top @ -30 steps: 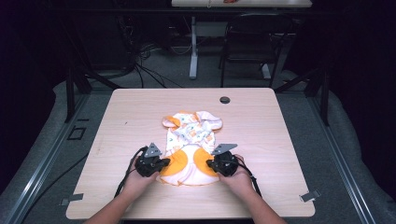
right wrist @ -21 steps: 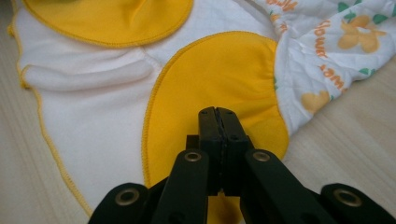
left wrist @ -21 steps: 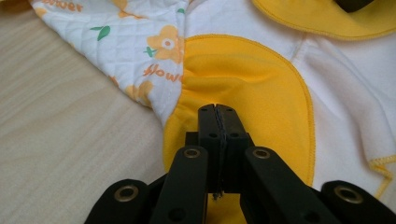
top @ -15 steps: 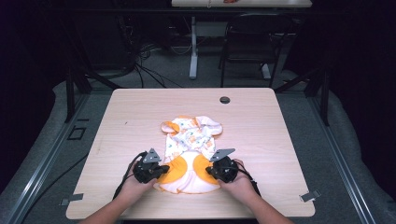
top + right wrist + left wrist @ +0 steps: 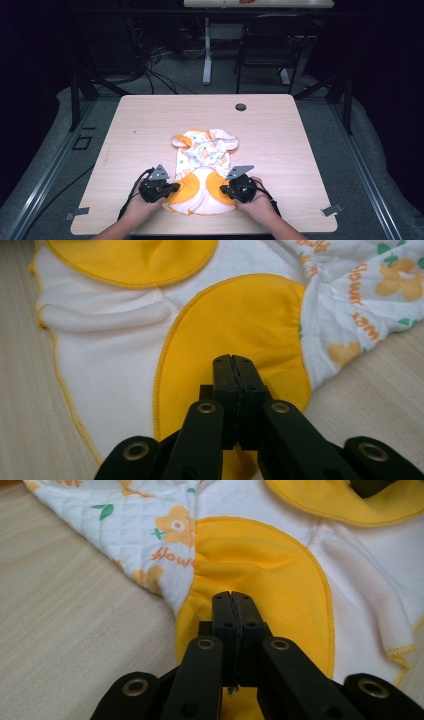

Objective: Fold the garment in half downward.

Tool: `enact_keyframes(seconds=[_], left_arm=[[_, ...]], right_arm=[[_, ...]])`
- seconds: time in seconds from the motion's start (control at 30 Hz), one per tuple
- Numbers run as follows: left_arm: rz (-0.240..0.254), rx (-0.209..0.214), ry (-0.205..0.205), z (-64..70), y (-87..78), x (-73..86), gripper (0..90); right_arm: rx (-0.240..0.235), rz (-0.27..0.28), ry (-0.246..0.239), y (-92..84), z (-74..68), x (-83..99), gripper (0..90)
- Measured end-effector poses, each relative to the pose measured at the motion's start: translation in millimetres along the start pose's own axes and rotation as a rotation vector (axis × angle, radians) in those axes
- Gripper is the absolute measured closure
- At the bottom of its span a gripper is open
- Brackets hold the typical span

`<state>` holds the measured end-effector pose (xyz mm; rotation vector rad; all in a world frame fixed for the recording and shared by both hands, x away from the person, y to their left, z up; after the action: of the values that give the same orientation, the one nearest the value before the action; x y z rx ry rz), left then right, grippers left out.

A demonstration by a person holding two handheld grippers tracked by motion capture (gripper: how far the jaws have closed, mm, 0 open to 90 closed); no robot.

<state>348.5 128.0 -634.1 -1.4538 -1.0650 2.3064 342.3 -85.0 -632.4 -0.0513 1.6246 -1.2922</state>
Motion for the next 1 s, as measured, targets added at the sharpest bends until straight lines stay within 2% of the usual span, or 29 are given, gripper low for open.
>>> enact_keyframes(seconds=[0.57, 0.67, 0.8, 1.0], left_arm=[[-0.021, 0.026, 0.010, 19.5, -3.8, 10.1, 89.9], [-0.021, 0.030, 0.010, 20.5, -4.0, 10.3, 89.7], [-0.022, 0.040, -0.001, 19.9, -4.3, 7.8, 89.6], [0.003, 0.038, 0.010, 17.8, -7.7, -6.3, 89.6]], right_arm=[[-0.033, -0.010, -0.010, -11.8, -15.8, 10.7, 89.5], [-0.034, -0.009, -0.020, -13.3, -17.8, 11.0, 86.6], [-0.050, -0.010, -0.016, -14.6, -20.3, 8.8, 86.0], [-0.053, 0.022, -0.020, -19.0, -17.8, -4.4, 88.3]])
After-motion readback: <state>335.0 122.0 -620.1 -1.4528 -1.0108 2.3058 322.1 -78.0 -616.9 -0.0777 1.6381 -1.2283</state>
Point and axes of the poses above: each handheld gripper's, and its own axes: y roughly forward along the jaws, x roughly out of its underside, z roughly to its right, the point moved 8 cm from there along y, roughly forward along the jaws, and after that the axes turned 13 degrees about x, right-handed, at the moved point
